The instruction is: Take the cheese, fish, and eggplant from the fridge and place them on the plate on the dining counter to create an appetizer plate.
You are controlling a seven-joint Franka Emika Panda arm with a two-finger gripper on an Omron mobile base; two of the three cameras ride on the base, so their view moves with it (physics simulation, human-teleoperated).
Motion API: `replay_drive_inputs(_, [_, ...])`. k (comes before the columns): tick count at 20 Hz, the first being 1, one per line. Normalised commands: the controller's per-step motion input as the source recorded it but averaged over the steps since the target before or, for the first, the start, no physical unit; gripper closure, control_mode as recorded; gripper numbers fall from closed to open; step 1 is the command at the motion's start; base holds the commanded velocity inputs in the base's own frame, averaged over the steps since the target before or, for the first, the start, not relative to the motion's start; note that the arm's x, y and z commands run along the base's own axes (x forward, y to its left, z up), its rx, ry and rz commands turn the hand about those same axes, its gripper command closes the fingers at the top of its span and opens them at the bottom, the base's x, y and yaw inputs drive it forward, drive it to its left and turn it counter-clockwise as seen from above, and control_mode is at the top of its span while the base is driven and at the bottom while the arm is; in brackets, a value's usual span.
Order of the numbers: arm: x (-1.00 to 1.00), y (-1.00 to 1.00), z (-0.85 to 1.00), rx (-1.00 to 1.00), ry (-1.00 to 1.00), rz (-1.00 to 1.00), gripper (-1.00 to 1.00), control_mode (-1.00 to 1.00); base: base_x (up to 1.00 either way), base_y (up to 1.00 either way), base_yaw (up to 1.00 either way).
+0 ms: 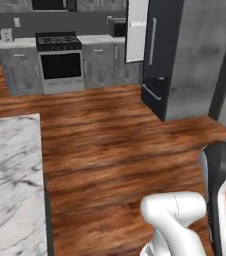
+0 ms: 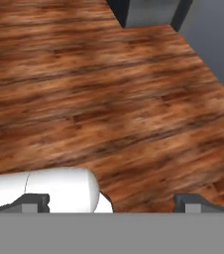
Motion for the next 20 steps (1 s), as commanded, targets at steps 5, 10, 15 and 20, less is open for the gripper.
replay_drive_inputs(5, [0.00, 0.00, 0.00, 0.00, 0.00, 0.00, -1.00, 1.00, 1.00, 0.00, 0.29])
replay_drive_inputs(10, [0.00, 0.00, 0.00, 0.00, 0.00, 0.00, -1.00, 1.00, 1.00, -0.04, 0.22])
replay_drive_inputs(15, [0.00, 0.00, 0.00, 0.00, 0.00, 0.00, -1.00, 1.00, 1.00, -0.18, 0.18])
replay_drive_inputs(20, [0.00, 0.00, 0.00, 0.00, 0.00, 0.00, -1.00, 1.00, 1.00, -0.35, 0.04])
